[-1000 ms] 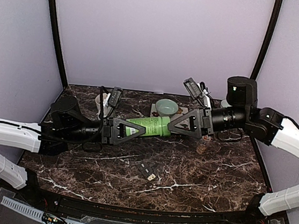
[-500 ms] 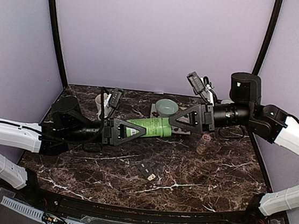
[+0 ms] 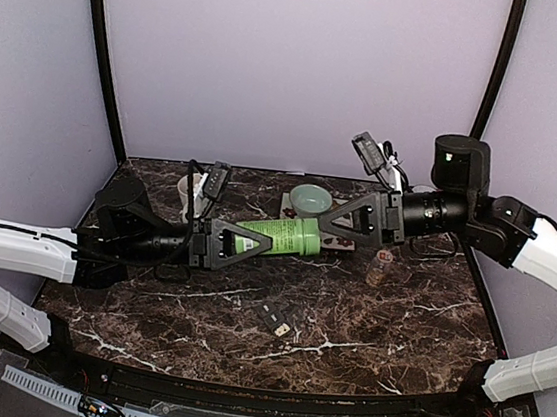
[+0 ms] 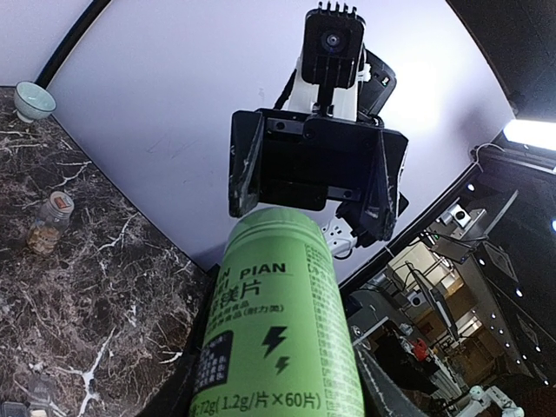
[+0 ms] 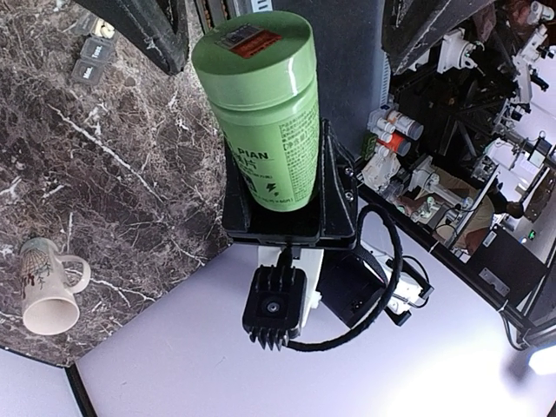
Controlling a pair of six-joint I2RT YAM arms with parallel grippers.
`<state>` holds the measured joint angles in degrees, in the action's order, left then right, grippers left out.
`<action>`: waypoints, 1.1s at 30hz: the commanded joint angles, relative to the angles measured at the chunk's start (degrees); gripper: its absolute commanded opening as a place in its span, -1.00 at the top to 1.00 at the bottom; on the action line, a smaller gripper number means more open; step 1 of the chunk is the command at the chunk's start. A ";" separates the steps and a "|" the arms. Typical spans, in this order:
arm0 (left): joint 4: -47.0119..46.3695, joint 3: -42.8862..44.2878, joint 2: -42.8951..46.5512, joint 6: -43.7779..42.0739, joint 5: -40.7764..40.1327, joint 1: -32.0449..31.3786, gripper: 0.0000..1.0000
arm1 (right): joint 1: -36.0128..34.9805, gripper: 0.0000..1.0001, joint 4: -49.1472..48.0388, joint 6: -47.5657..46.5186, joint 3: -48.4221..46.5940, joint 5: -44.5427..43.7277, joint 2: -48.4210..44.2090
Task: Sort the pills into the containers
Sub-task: Screw the lid of the pill bottle onto the pill bottle.
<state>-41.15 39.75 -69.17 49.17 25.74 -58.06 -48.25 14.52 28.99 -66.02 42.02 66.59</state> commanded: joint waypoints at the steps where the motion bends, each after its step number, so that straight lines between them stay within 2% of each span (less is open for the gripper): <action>1: -3.51 2.31 0.78 0.73 1.42 0.34 1.00 | 0.41 -0.54 -3.58 1.14 1.57 3.67 1.23; 11: -3.23 3.05 0.57 1.11 2.34 0.32 1.00 | 0.41 -0.55 -5.88 2.76 2.35 6.11 2.38; 21: -3.76 3.23 0.26 1.36 2.82 0.41 1.00 | 0.35 -0.39 -7.48 3.88 3.06 7.67 3.44; 26: -3.79 3.23 0.20 1.36 3.04 0.41 1.00 | 0.35 -0.16 -8.23 4.38 3.07 8.12 3.63; 33: -4.02 3.35 -0.37 1.49 3.53 0.49 1.00 | 0.28 0.33 -8.43 4.84 2.56 9.04 4.06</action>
<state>-41.71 41.12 -69.43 50.48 27.90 -57.84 -48.21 8.40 33.69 -63.29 49.84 70.30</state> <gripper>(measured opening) 0.523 0.493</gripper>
